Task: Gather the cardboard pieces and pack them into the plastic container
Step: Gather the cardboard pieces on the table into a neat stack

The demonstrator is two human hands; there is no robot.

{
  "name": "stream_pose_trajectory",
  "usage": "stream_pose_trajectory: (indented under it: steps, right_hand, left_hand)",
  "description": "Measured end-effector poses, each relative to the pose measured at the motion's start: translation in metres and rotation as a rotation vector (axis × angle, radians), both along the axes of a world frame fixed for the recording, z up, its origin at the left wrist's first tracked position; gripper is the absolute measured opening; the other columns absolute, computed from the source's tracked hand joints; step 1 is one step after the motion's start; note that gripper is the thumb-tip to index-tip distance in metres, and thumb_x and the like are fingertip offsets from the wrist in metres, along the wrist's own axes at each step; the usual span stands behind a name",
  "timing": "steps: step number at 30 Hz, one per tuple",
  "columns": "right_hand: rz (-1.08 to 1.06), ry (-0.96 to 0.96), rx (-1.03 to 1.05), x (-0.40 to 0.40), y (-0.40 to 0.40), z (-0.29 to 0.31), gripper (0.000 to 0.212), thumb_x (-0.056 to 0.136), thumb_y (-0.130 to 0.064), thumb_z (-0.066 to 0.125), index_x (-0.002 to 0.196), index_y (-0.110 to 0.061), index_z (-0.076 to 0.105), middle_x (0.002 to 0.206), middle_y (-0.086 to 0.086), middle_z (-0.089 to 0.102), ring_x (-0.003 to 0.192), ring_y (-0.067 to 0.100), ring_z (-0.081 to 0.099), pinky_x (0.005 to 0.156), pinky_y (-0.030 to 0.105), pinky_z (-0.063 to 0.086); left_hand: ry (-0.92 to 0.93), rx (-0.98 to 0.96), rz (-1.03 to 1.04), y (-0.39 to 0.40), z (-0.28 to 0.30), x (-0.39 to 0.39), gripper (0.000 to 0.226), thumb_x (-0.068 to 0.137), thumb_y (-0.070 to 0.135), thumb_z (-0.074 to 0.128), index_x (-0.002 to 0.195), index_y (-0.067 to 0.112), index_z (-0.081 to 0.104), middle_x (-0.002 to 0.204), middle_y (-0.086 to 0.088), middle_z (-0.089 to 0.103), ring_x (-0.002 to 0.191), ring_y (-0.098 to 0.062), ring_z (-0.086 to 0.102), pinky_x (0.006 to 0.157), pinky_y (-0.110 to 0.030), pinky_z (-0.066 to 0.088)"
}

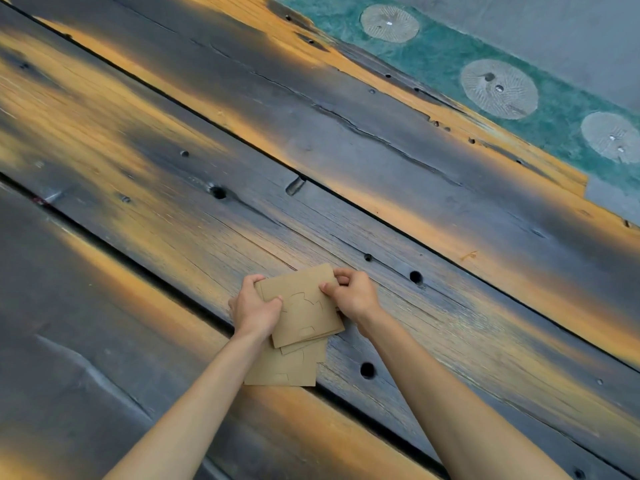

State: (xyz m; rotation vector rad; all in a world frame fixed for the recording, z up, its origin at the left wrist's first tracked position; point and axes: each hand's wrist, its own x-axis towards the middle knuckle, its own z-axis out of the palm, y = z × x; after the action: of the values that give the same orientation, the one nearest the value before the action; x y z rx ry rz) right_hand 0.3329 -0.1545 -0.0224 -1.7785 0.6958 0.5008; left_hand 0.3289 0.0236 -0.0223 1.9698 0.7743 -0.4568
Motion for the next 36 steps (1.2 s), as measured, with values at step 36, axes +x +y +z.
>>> stream_pose_trajectory:
  steps: [36]
  right_hand:
    - [-0.457, -0.039, 0.330, -0.121, -0.007, 0.029, 0.028, 0.101, -0.027, 0.057, 0.117, -0.049, 0.066, 0.116, 0.002, 0.073, 0.081, 0.012, 0.073, 0.062, 0.028, 0.059]
  left_hand:
    - [0.044, -0.615, -0.025, -0.013, 0.017, -0.071, 0.016, 0.096, 0.011, 0.060, 0.112, 0.014, 0.061, 0.114, -0.019, 0.069, 0.092, -0.023, 0.065, 0.081, -0.041, 0.051]
